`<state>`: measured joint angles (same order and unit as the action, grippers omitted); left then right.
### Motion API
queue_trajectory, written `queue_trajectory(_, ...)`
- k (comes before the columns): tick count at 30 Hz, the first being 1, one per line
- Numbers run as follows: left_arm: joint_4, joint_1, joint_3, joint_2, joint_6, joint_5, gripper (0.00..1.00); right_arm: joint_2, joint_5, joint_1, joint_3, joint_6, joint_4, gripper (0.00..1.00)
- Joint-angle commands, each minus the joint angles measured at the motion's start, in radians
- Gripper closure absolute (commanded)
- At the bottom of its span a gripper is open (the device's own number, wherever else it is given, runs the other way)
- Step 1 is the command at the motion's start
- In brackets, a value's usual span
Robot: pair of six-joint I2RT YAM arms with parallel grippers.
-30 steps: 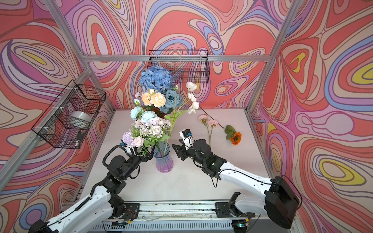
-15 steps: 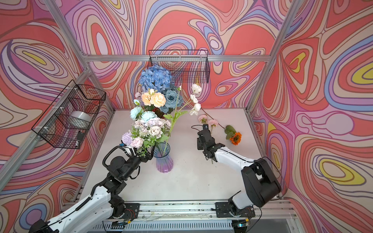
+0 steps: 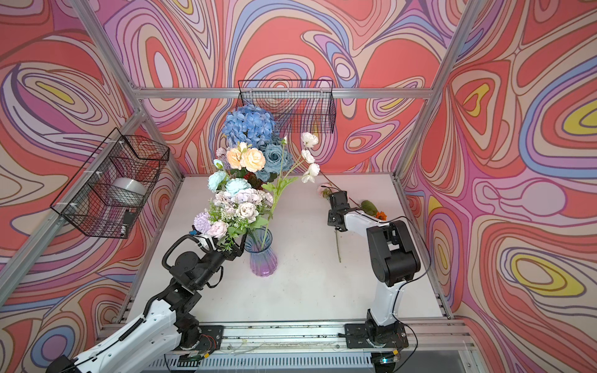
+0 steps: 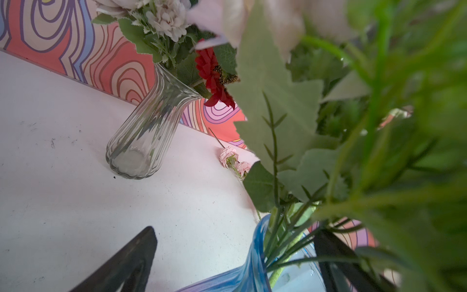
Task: Arrange flowers in a vase
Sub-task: Pick up the flower from the top-right of the table.
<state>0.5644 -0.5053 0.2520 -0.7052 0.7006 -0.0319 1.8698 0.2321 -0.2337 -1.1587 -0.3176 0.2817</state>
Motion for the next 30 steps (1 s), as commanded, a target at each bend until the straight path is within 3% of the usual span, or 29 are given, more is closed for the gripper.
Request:
queue_trajectory(1, 0.003, -0.004, -0.01, 0.019, 0.001, 0.025, 0.0, 0.037, -0.068, 0.014, -0.039, -0.024, 0.014, 0.49)
queue_trajectory(11, 0.009, -0.005, -0.005, 0.006, 0.001, 0.019, 0.0, 0.108, -0.131, 0.016, -0.059, -0.036, 0.023, 0.55)
queue_trajectory(22, 0.013, -0.003, 0.002, -0.007, 0.002, 0.018, 0.0, 0.119, -0.121, 0.015, -0.076, -0.037, 0.035, 0.91)
queue_trajectory(26, 0.016, -0.003, 0.006, -0.014, 0.0, 0.015, 0.0, 0.111, -0.12, 0.015, -0.075, -0.031, 0.039, 1.0)
queue_trajectory(30, 0.021, -0.003, 0.009, -0.023, 0.002, 0.013, 0.0, 0.102, -0.116, 0.015, -0.072, -0.023, 0.045, 1.0)
